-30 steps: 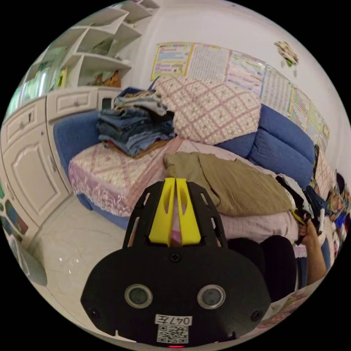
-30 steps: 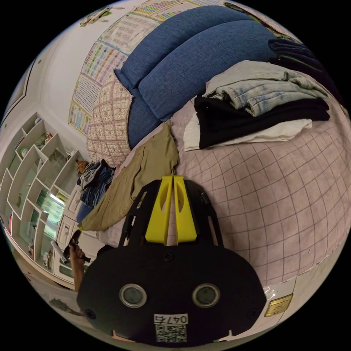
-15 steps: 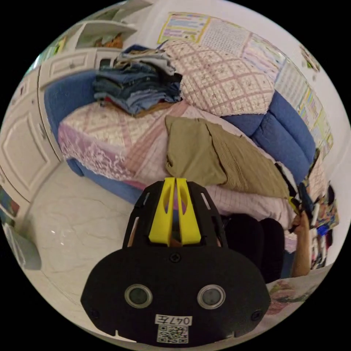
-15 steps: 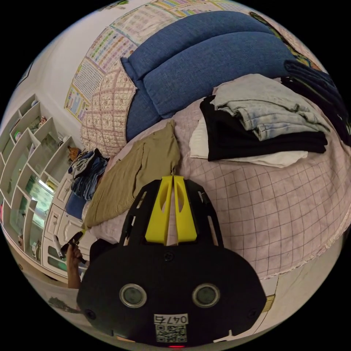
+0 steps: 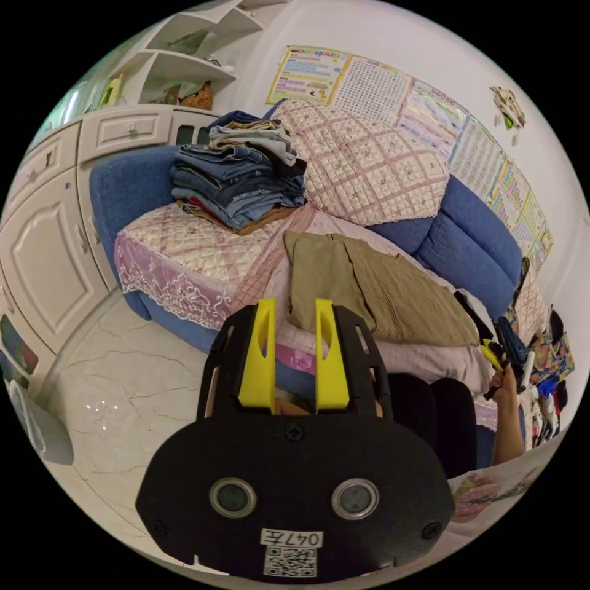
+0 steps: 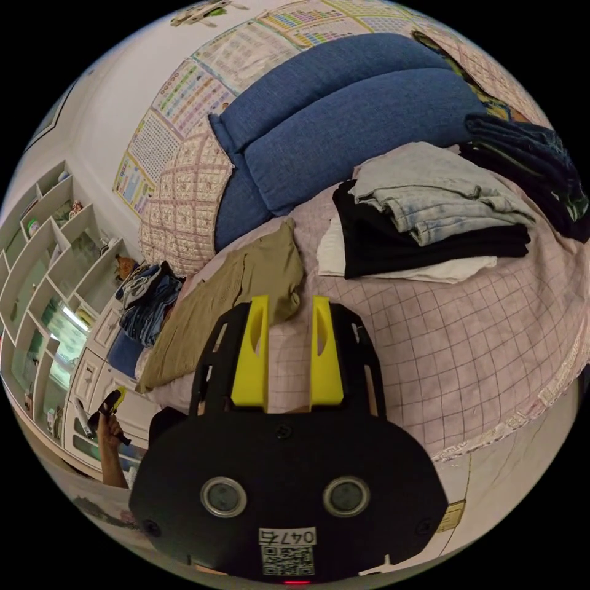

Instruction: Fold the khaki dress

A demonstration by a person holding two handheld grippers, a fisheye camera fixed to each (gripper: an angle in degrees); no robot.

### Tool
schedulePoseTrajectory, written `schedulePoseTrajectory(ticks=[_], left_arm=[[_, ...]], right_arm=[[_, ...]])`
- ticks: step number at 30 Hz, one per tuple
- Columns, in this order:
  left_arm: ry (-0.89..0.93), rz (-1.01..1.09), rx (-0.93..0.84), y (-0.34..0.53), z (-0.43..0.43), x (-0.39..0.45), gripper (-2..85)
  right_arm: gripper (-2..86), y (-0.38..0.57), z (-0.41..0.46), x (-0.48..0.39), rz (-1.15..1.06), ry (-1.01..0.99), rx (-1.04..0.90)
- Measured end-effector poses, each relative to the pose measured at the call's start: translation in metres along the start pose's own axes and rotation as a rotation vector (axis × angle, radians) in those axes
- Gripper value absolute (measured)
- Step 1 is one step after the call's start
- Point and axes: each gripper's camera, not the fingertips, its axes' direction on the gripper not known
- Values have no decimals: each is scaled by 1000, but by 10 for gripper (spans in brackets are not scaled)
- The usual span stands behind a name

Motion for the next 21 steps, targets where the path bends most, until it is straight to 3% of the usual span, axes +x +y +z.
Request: schedulePoseTrajectory(ticks=[5,13,21], left_arm=[[-3,48,-2,-7,-29,38,91],[12,127,12,-32,-73,98,89],[-19,288,-86,-132,-64,137,86]], right_arm=[[43,-54,4,-55,-117,74,24],[19,-135,32,-170,-396,350,122],[29,-228,104,-227,-528,254,56]])
